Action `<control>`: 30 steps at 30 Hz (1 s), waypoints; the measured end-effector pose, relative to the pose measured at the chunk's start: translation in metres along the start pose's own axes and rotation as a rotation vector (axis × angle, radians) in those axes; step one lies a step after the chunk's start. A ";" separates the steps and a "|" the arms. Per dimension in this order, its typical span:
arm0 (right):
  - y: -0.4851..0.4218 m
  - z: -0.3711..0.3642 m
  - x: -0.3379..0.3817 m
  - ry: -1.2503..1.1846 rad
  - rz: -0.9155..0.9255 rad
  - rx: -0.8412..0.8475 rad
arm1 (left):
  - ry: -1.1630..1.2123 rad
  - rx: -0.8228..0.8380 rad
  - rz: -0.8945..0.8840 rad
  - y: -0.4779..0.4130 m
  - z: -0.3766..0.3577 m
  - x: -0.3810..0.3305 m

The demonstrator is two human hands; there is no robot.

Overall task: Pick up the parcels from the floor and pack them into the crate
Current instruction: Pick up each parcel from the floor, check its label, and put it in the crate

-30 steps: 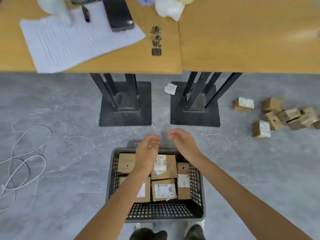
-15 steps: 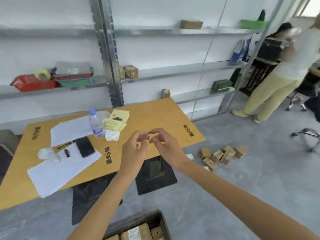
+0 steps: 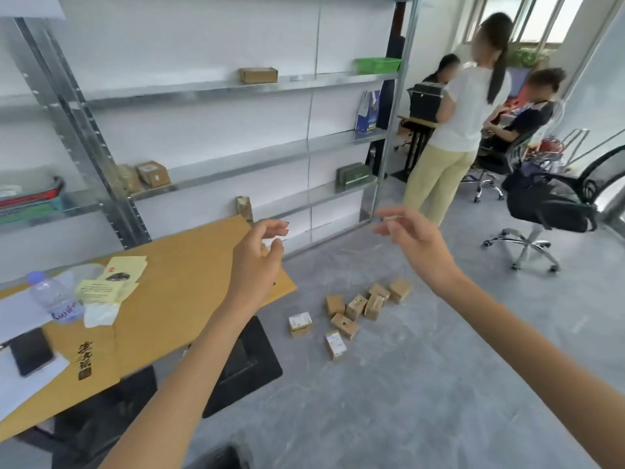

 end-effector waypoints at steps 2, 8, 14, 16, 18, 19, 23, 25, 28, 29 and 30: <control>-0.005 0.037 -0.028 -0.008 -0.029 -0.029 | -0.005 0.015 -0.003 -0.005 -0.037 -0.004; -0.017 0.111 -0.100 -0.030 -0.123 -0.115 | -0.049 0.031 -0.018 -0.019 -0.112 -0.007; -0.034 0.142 -0.147 -0.092 -0.190 -0.188 | -0.084 0.036 -0.023 -0.044 -0.156 0.003; -0.045 0.145 -0.160 -0.094 -0.205 -0.188 | -0.090 0.046 -0.021 -0.056 -0.170 0.008; -0.058 0.148 -0.172 -0.100 -0.219 -0.190 | -0.087 0.049 -0.023 -0.071 -0.182 0.014; -0.066 0.148 -0.179 -0.102 -0.228 -0.191 | -0.084 0.048 -0.021 -0.079 -0.189 0.019; -0.105 0.145 -0.207 -0.109 -0.270 -0.184 | -0.085 0.047 0.002 -0.116 -0.214 0.043; -0.128 0.140 -0.221 -0.103 -0.281 -0.158 | -0.089 0.058 0.012 -0.139 -0.228 0.058; -0.170 0.131 -0.245 -0.086 -0.302 -0.112 | -0.095 0.070 0.043 -0.177 -0.247 0.083; -0.186 0.127 -0.253 -0.084 -0.316 -0.099 | -0.098 0.071 0.053 -0.191 -0.253 0.092; -0.202 0.122 -0.261 -0.082 -0.331 -0.081 | -0.103 0.071 0.064 -0.205 -0.258 0.100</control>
Point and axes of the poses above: each hand's wrist, its own y-axis away from the middle knuckle, its own z-axis out of the back of the hand, x = y × z, the point moved 6 cm from there along -y, towards the middle knuckle, and after that the axes turned 4 degrees about y, right-handed, at the moved point
